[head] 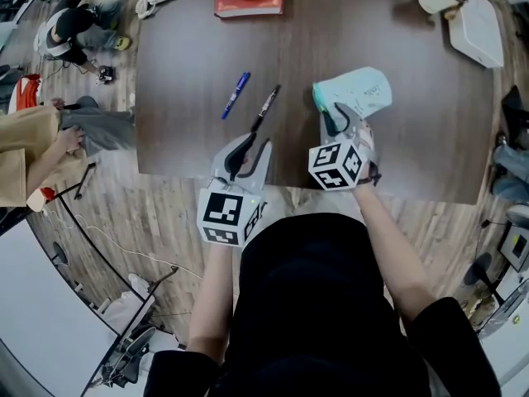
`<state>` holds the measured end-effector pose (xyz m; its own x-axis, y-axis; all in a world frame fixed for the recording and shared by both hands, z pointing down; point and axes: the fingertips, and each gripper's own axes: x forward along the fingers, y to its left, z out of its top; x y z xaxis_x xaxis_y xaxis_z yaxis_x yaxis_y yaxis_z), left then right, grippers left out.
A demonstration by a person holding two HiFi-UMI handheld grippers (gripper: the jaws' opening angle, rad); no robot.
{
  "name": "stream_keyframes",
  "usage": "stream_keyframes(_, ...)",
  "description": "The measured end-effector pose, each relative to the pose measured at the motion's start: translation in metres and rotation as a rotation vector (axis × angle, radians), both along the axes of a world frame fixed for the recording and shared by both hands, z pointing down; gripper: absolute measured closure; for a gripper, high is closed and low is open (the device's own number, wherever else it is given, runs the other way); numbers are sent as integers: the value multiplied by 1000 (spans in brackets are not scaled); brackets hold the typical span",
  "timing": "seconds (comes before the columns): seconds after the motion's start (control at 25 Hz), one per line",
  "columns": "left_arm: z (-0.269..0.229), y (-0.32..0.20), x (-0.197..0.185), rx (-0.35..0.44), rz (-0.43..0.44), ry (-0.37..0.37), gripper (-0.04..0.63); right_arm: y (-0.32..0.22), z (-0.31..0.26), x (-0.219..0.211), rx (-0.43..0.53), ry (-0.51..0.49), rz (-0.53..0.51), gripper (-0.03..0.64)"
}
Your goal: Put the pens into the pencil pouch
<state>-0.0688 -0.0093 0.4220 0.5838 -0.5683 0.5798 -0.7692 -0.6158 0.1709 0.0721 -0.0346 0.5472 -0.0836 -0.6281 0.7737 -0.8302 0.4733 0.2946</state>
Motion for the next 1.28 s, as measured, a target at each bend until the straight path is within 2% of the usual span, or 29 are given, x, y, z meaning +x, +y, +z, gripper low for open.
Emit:
stream_keyframes(0.4, 4, -1, 0, -13, 9, -1, 497, -3, -4, 9, -2, -13, 37, 500)
stream_keyframes(0.76, 5, -2, -2, -22, 22, -2, 499, -7, -10, 11, 3, -45, 45, 555)
stream_keyframes(1.28, 19, -6, 1, -35, 25, -6, 500, -9, -26, 19, -16, -201, 119, 583)
